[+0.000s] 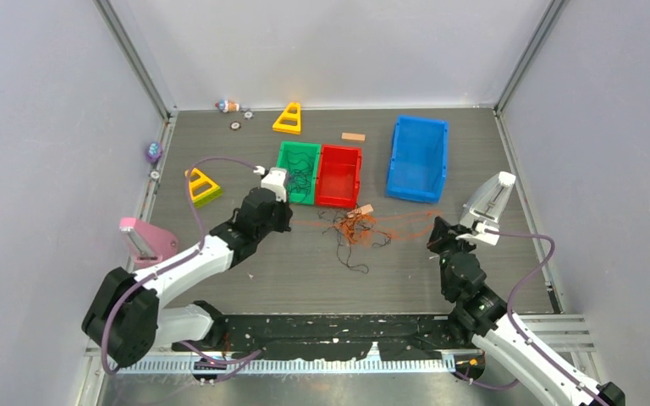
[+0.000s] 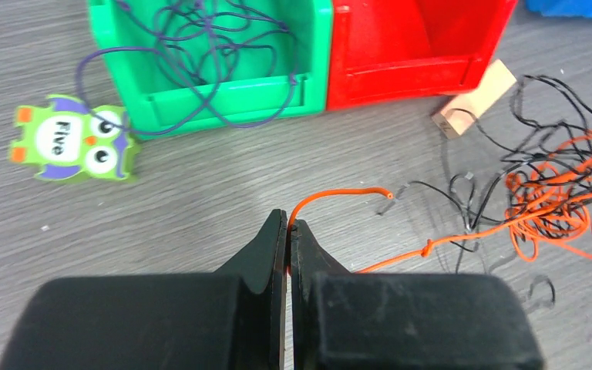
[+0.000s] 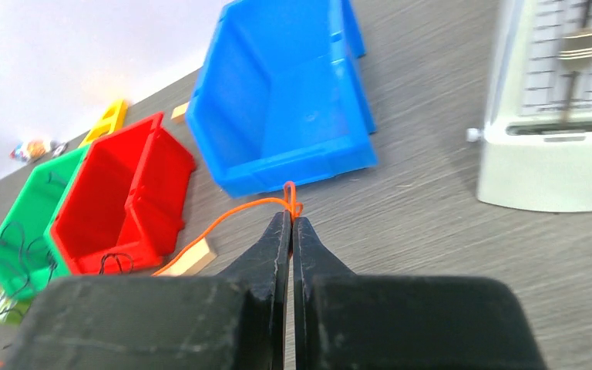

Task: Untangle the cables

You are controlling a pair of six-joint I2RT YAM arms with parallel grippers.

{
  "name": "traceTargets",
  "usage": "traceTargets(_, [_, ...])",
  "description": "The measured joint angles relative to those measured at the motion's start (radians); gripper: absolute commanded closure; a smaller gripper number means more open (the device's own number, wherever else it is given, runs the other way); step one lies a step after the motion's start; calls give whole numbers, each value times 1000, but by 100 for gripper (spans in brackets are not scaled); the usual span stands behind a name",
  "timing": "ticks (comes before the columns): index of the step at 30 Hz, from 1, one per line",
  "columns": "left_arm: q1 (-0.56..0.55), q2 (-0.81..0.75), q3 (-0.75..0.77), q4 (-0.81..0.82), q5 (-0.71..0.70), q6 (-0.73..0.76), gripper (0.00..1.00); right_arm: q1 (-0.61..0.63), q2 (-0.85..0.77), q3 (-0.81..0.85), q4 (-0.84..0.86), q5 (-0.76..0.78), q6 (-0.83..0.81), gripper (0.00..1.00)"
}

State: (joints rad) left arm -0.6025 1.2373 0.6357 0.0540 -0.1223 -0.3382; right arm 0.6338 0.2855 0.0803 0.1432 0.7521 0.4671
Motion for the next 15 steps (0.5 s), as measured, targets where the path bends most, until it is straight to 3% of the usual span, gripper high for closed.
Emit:
traceTargets(7, [-2,-154,-65,6,-174,-13,100,-1,-56,-2,-74,119,45,95])
traceTargets(15, [-3,-417,-187,-22,-557,-92,100,-1,-54,12,-290,315,245,95])
